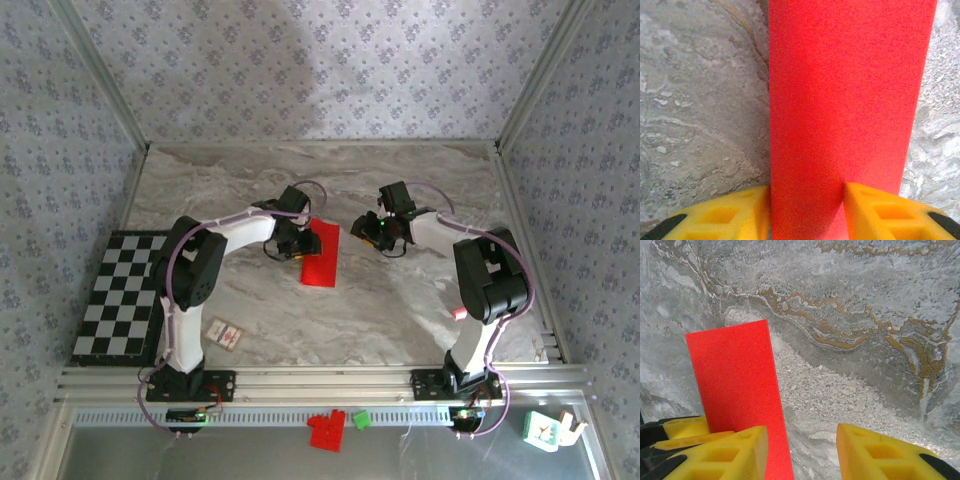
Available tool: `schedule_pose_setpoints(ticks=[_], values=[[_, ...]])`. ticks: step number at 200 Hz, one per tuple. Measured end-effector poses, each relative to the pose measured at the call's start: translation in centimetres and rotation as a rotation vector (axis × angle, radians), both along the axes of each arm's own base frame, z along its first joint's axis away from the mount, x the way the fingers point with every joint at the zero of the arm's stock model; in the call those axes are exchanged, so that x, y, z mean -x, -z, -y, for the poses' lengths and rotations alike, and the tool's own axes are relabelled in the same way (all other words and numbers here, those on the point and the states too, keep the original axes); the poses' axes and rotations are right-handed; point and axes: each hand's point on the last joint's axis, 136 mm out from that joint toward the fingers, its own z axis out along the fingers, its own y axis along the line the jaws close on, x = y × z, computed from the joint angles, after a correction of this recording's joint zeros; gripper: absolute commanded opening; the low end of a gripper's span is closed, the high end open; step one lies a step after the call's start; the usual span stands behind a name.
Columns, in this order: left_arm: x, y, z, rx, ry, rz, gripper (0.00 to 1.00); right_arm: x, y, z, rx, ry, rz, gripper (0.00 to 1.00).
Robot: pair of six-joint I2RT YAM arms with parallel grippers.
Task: Fold a paper plane with a square sheet of paper (pick it up from the middle)
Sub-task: Hold the square sheet of paper at the center of the table.
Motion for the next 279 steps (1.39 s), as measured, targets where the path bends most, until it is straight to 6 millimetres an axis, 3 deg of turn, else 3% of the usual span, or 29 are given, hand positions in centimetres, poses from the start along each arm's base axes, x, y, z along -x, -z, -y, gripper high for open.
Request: schedule_pose_setpoints(ticks=[97,151,207,279], values=[[0.1,0.3,0.0,-0.028,0.003,-0.002,0.43,0.7,-0.1,0.8,0.005,0.011,0.003,0.41],[0.2,0.7,-0.2,-0.032,-0.004,0.000,0.43,0.5,-2.2,6.9,0.004,0.133,0.061,0.43],[0.3,1.1,-0.2,-0.036,0.001,0.002,0.45,1.9,-0.9,12.1,0.011,0.241,0.033,0.48],[0.4,1.4,-0.1,-0.045,0.011,-0.006,0.46,1.6,-1.0,11.4,-0.034,0.218,0.049,0.48]])
